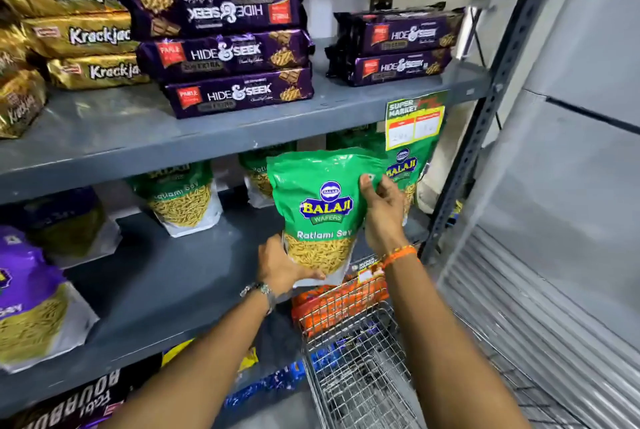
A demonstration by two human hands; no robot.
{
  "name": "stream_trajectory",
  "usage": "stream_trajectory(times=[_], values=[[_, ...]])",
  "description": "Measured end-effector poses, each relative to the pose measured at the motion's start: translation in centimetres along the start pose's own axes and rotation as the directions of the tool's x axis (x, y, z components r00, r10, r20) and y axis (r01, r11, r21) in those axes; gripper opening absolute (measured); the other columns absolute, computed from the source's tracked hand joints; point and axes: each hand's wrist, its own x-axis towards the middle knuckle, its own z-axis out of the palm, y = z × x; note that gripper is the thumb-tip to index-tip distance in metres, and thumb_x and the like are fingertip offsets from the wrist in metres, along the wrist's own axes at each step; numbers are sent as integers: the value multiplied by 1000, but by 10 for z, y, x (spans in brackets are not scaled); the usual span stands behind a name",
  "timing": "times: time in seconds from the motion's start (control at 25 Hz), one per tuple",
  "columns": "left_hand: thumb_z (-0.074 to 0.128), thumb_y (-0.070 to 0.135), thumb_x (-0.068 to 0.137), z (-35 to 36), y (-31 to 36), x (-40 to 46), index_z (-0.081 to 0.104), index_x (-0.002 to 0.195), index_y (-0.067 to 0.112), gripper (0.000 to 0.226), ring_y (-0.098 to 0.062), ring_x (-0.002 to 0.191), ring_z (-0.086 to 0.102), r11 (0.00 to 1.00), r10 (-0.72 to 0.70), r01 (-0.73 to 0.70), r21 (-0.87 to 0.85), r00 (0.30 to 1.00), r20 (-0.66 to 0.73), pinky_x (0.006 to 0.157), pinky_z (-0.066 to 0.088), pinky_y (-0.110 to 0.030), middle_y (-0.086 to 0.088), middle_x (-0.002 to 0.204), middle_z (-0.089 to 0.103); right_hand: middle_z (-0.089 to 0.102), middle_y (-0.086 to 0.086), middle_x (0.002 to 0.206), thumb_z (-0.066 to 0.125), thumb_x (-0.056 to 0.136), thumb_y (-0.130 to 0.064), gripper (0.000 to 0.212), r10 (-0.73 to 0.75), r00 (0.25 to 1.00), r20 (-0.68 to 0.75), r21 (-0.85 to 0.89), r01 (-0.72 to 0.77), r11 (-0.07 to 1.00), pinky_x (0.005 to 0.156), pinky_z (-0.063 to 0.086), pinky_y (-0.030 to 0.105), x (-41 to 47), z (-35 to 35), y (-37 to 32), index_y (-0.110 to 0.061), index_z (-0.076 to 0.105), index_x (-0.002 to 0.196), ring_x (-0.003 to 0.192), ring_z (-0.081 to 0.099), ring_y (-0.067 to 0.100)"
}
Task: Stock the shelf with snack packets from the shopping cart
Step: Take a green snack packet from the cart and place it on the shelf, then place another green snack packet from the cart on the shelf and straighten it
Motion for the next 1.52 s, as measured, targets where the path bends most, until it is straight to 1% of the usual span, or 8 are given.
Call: stream_trajectory(times=[0.48, 0.68, 0.84, 0.96, 1.12, 1.28, 1.36, 1.52], values=[[97, 54, 13, 23, -15, 65, 73, 93, 10, 95, -20, 94, 73, 989, -122, 111, -94, 985, -121, 75, 61, -29, -6, 97, 79, 60, -16, 62, 61, 94, -8, 30, 51, 994, 100, -58, -45, 997, 75, 46, 25, 58, 29, 39, -23, 58, 68, 65, 51, 1], [98, 53, 14, 23, -21, 67, 70, 102, 13, 101, -19, 99, 71, 986, -104, 91, -142, 991, -87, 80, 62, -32, -4, 104, 77, 63, 11, 91, 66, 91, -19, 2, 55, 990, 129, -31, -51, 998, 93, 48, 41, 52, 23, 49, -19, 66, 89, 93, 55, 22], [102, 46, 21, 15, -26, 54, 58, 106, 22, 98, -17, 103, 71, 929, -97, 61, -365, 992, -80, 87, 62, -40, 3, 107, 75, 70, 9, 112, 62, 92, -1, 32, 138, 990, -5, -24, -138, 990, 98, 51, 29, 33, -4, 45, -3, 60, 124, 109, 64, 19], [100, 9, 45, 10, -17, 19, 57, 120, 15, 87, -14, 110, 62, 809, -185, 71, -584, 973, -138, 88, 53, -16, 4, 115, 66, 68, 10, 119, 56, 93, 4, 35, 176, 984, -40, 22, -175, 984, 88, 55, 23, -2, -38, 30, -3, 59, 127, 108, 66, 18], [98, 14, 53, 19, -16, -29, 62, 115, 16, 72, -17, 101, 62, 778, -271, 72, -624, 935, -230, 88, 52, -25, -1, 109, 66, 70, 8, 116, 59, 89, 0, 32, 238, 961, -137, 83, -229, 970, 91, 56, 25, -68, -98, 3, -6, 62, 119, 102, 68, 15], [84, -5, 71, 51, -15, -61, 63, 104, 11, 43, -17, 87, 62, 777, -208, 208, -594, 976, 70, 71, 54, -16, -6, 94, 68, 72, 6, 114, 58, 89, 2, 32, 398, 834, -383, 140, -373, 917, 93, 55, 27, -163, -191, 14, -4, 62, 121, 106, 68, 18], [82, -8, 71, 152, -23, -120, 64, 102, 11, 41, -19, 88, 64, 887, -137, 324, -329, 865, 482, 75, 55, -21, -13, 101, 70, 77, 0, 101, 61, 87, -1, 27, 439, 598, -670, 189, -435, 881, 87, 55, 24, -293, -288, 32, -8, 64, 113, 97, 69, 14], [88, -5, 66, 211, -46, -135, 62, 98, 14, 46, -16, 82, 60, 972, -167, 236, 2, 679, 715, 75, 54, -22, -6, 90, 65, 65, 4, 70, 55, 90, 11, 22, 479, 376, -794, 202, -579, 790, 50, 50, 13, -383, -345, 92, -9, 63, 89, 57, 59, 8]])
